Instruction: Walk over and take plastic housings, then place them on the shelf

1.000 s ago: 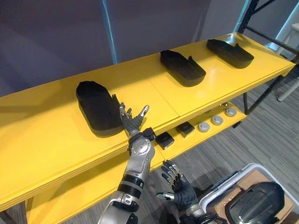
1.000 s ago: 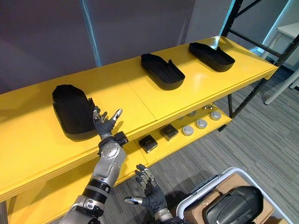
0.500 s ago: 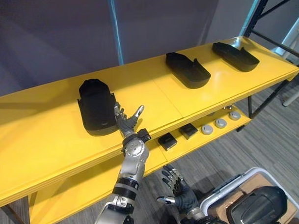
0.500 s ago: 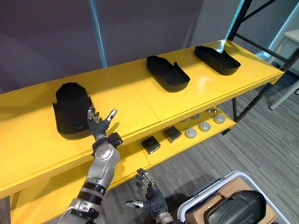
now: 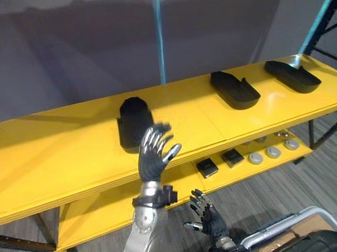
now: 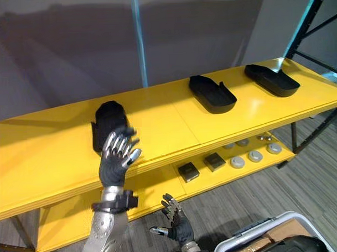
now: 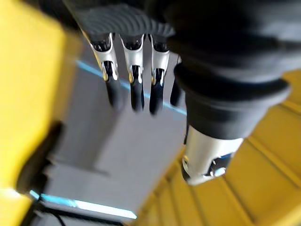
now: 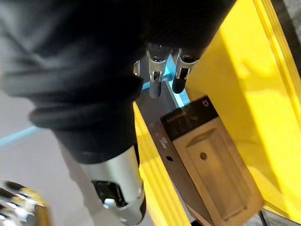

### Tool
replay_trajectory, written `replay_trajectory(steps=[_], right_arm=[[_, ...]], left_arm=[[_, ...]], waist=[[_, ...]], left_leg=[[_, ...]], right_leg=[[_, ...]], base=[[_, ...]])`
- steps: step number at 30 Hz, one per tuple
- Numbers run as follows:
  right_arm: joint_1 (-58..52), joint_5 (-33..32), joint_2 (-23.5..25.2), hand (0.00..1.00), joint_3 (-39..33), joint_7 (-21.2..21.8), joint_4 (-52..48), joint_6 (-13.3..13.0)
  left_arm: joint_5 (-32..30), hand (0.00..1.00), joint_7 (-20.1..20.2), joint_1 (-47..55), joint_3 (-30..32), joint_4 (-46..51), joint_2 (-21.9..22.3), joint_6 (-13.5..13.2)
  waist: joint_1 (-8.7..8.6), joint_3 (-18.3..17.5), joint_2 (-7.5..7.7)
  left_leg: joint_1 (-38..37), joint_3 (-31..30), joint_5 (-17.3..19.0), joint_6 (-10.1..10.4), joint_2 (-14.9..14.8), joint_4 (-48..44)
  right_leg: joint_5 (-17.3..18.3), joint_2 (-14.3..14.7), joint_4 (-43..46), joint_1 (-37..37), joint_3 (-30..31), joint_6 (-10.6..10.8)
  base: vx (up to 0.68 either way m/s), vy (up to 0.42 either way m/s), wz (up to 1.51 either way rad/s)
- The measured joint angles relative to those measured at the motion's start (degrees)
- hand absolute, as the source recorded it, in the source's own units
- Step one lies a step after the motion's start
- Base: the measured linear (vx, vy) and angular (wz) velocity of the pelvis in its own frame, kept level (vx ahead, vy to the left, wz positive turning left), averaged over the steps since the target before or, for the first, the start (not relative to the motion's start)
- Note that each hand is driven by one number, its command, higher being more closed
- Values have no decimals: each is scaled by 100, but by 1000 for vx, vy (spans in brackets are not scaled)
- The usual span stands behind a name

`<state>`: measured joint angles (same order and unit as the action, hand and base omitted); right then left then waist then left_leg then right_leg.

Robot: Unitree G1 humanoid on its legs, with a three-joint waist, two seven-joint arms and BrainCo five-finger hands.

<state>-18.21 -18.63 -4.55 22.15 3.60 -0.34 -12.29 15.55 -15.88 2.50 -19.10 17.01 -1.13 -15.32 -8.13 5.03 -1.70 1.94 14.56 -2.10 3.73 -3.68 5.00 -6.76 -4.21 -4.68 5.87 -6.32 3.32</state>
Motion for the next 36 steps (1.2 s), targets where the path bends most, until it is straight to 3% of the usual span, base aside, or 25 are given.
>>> replay_trajectory(steps=[8, 11, 16, 20, 23, 36], right_arm=[[-42, 124, 15, 0, -168, 99, 38, 2], [-51, 121, 34, 0, -202, 151, 39, 2], [-23, 119, 58, 0, -229, 184, 80, 2], [63, 98, 63, 0, -239, 183, 81, 2], [60, 95, 56, 0, -241, 183, 81, 2], [38, 61, 48, 0, -163, 218, 12, 3]], left_arm=[[-688, 100, 11, 304, 1109, -541, 8, 370], [-912, 100, -83, -76, 1552, -913, -26, 445], [-911, 100, -434, -1546, 2048, -1928, -349, 480], [-895, 100, -647, -2318, 2104, -2559, -761, 523], [-846, 100, -670, -2514, 2098, -2752, -806, 547], [-315, 100, -620, -3544, 2037, -3873, -1124, 593]], waist=[[98, -26, 1], [98, -32, 10], [72, -26, 16], [46, 53, 104], [-58, 129, 157], [-68, 506, 223]], left_leg=[[42, -56, -37, -12, 21, -2], [88, -52, -51, -11, 20, -4], [254, -15, -68, -14, 17, -6], [300, 134, -72, -12, -21, -7], [339, 180, -72, -11, -39, -9], [305, 272, -47, 19, -50, -13]], right_leg=[[-3, -18, 4, 14, -78, -4], [-5, -16, 3, 64, -76, -5], [-30, -11, 12, 250, -38, -31], [-59, 17, -5, 363, 115, -69], [-68, 40, -7, 422, 155, -83], [-108, 61, -12, 450, 272, -122]], base=[[-16, 0, 4], [0, 0, 0], [-6, 1, -2], [0, -3, -19], [16, -7, -10], [-29, 11, -5]])
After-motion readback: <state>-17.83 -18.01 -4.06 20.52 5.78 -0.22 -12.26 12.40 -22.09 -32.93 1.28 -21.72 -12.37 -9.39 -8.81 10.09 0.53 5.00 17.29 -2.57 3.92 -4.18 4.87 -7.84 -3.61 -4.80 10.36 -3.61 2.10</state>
